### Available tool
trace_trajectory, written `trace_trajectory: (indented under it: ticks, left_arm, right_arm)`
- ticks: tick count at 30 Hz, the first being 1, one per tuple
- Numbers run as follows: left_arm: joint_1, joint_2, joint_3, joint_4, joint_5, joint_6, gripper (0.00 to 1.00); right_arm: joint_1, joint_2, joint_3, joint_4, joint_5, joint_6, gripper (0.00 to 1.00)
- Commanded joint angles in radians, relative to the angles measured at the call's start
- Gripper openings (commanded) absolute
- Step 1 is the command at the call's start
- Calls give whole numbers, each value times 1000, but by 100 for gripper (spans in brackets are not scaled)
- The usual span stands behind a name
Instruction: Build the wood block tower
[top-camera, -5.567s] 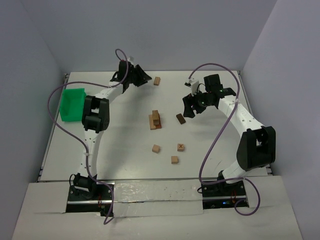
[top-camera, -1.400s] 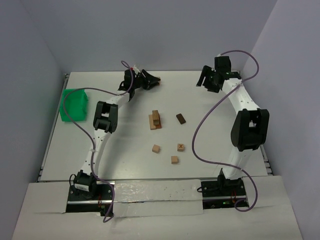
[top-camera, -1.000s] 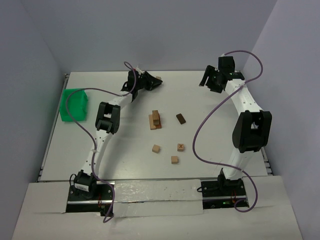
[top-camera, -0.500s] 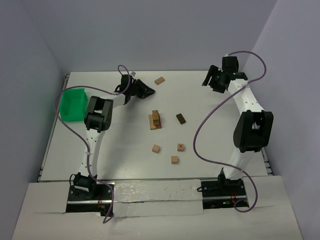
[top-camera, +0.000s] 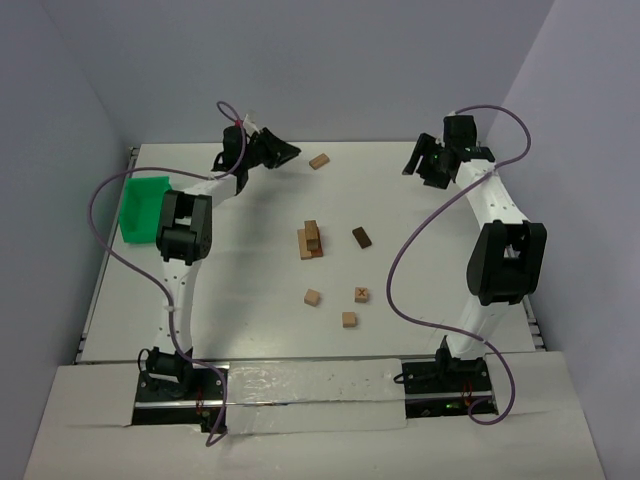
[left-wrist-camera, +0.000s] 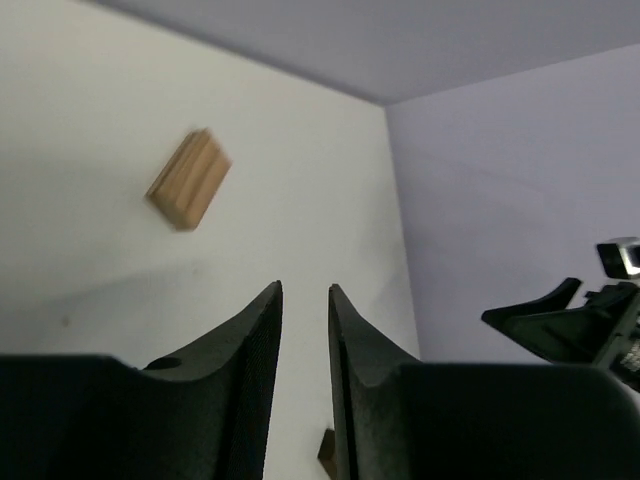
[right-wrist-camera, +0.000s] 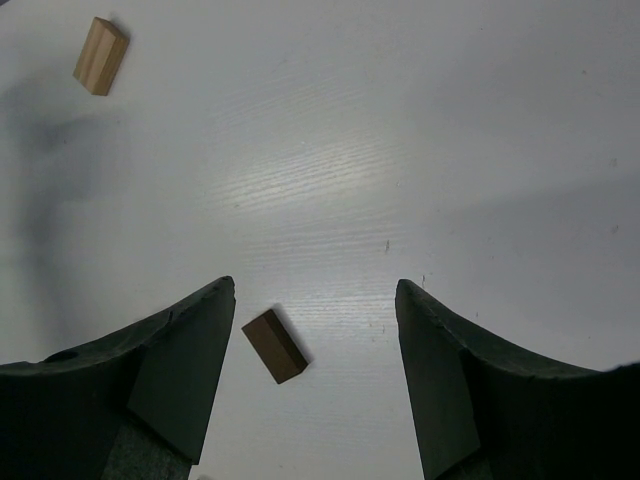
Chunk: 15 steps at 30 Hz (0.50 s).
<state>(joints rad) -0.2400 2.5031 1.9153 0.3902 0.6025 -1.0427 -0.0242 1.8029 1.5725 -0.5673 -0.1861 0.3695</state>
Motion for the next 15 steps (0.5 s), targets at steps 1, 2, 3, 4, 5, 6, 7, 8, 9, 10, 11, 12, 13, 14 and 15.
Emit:
trace_trajectory:
  ticks: [1, 2, 3, 4, 5, 6, 7, 8, 9, 10, 11, 12, 13, 14, 15]
  left_arm:
    - [-10, 149, 197, 107, -8, -61, 33]
    - [-15, 180, 247, 83, -28, -61, 33]
    - [-18, 206, 286, 66, -41, -60, 33]
    - [-21, 221, 304, 61, -47, -59, 34]
    - [-29, 234, 323, 53, -75, -53, 35]
    - [-38, 249, 353, 27, -128, -35, 36]
    - [-46, 265, 376, 3, -165, -20, 37]
    - [-51, 275, 393, -10, -186, -10, 37]
    - [-54, 285, 414, -19, -211, -2, 38]
    - [-63, 303, 438, -46, -243, 9, 38]
    - [-75, 318, 469, -78, -280, 24, 40]
    - [-81, 333, 505, -92, -313, 38, 41]
    - [-87, 341, 520, -108, -337, 44, 41]
    - [-99, 349, 537, -122, -352, 51, 42]
    - [-109, 358, 554, -133, -365, 57, 43]
  right_arm:
    - [-2, -45, -14, 36, -9, -3, 72]
    - [-3, -45, -16, 37, -10, -3, 72]
    - [-3, -45, -17, 38, -10, -2, 72]
    - [-2, -45, -18, 38, -10, -1, 72]
    - [-3, -46, -20, 38, -9, -1, 72]
    - [-2, -46, -20, 39, -10, 1, 72]
    - [-2, -46, -20, 40, -12, 1, 72]
    - [-2, -46, -20, 40, -13, 1, 72]
    - [-2, -46, -20, 41, -14, 2, 72]
    - [-2, -48, -22, 41, -15, 3, 72]
    - [-2, -50, -27, 41, -14, 4, 72]
    - [-2, -51, -29, 41, -12, 5, 72]
    - [-2, -53, -29, 43, -12, 3, 72]
    - [-2, -58, -33, 44, -10, 2, 72]
    - [-2, -63, -37, 45, -8, 1, 72]
